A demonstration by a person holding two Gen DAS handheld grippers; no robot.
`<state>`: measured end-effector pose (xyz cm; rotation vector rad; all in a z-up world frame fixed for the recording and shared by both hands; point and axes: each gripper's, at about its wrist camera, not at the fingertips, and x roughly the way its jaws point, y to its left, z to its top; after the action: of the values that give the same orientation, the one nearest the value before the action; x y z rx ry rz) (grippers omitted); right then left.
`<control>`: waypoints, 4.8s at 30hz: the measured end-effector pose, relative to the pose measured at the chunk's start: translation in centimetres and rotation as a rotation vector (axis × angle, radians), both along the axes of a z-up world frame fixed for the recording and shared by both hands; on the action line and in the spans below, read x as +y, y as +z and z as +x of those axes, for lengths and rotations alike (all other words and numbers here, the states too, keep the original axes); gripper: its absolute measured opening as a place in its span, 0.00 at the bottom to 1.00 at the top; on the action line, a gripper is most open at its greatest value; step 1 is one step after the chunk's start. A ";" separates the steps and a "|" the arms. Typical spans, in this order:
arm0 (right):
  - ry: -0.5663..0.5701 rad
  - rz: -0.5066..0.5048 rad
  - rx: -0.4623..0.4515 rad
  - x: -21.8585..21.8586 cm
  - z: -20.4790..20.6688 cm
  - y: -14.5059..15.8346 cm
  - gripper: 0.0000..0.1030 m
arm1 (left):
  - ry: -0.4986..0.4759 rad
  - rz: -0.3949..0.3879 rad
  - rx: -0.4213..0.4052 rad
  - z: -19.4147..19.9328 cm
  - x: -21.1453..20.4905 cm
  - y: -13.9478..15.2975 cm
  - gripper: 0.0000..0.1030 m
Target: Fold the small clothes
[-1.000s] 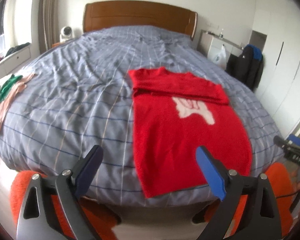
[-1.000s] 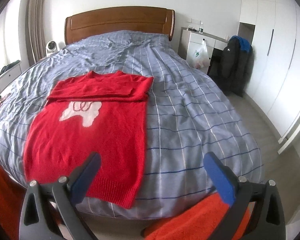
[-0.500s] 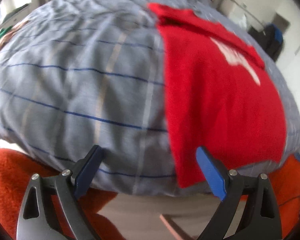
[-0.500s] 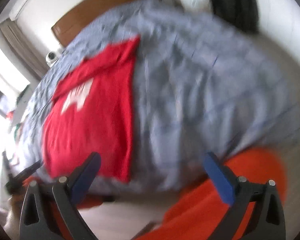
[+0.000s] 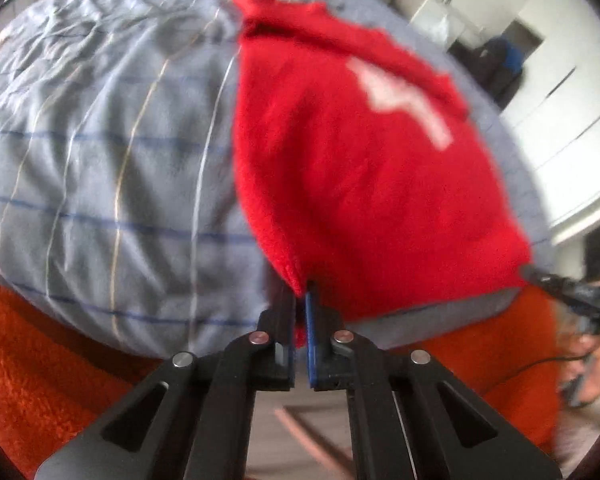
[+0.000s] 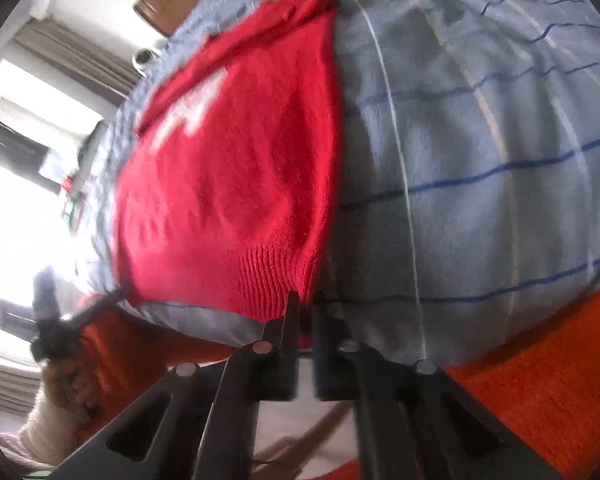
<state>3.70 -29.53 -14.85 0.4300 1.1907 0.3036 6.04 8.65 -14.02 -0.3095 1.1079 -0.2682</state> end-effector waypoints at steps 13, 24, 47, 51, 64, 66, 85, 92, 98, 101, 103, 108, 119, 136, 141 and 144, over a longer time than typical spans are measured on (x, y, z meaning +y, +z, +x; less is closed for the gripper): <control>-0.027 -0.006 -0.373 1.0 19.7 8.8 0.04 | 0.131 -0.054 -0.171 23.5 2.6 6.6 0.02; -0.126 0.018 -0.269 0.1 35.7 2.9 0.05 | 0.179 0.053 -0.088 35.4 1.3 2.7 0.11; 0.040 -0.186 -0.303 1.8 23.8 3.8 0.50 | 0.161 0.115 -0.148 20.0 1.8 3.8 0.94; 0.102 -0.264 -0.430 3.4 16.3 5.9 0.71 | 0.131 0.197 -0.195 13.6 0.8 3.2 0.95; 0.056 -0.343 -0.445 4.8 6.9 -0.5 0.77 | 0.095 0.373 -0.245 7.5 -2.2 -1.7 1.00; 0.052 -0.325 -0.454 4.6 6.8 -0.9 0.78 | 0.094 0.376 -0.268 7.3 -2.2 -2.0 1.00; 0.052 -0.360 -0.517 6.1 6.1 -2.0 0.89 | 0.082 0.398 -0.259 7.3 -2.5 -2.3 1.00; 0.053 -0.362 -0.516 6.2 6.1 -2.0 0.91 | 0.082 0.398 -0.256 7.3 -2.5 -2.3 1.00; 0.058 -0.380 -0.482 6.5 6.3 -1.7 0.91 | 0.099 0.367 -0.303 6.1 -1.1 0.5 0.99; 0.068 -0.327 -0.434 5.9 7.1 -0.1 0.91 | 0.133 0.335 -0.350 5.5 0.5 1.5 0.99; 0.034 -0.250 -0.425 4.2 8.5 1.6 0.90 | 0.163 0.305 -0.326 5.9 1.4 1.0 0.99; -0.170 -0.157 -0.359 -1.4 15.9 5.3 0.90 | 0.187 0.258 -0.264 6.9 2.0 -0.3 0.99; -0.169 -0.162 -0.092 -0.2 29.6 0.7 0.59 | 0.197 0.273 -0.244 7.3 2.5 -0.9 0.99; 0.175 -0.091 -0.268 23.1 30.6 9.3 0.10 | 0.299 0.145 -0.237 8.2 6.5 -0.5 0.99; 0.307 -0.075 -0.208 29.4 29.9 4.9 0.26 | 0.309 0.145 -0.232 8.3 6.8 -0.6 0.99; 0.353 0.097 -0.136 29.8 29.1 3.9 0.45 | 0.313 0.129 -0.231 8.2 7.2 -0.5 0.99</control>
<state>32.78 0.23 -10.94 0.2759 1.1182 0.6877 14.26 15.81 -14.55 -0.3230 0.8301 0.0450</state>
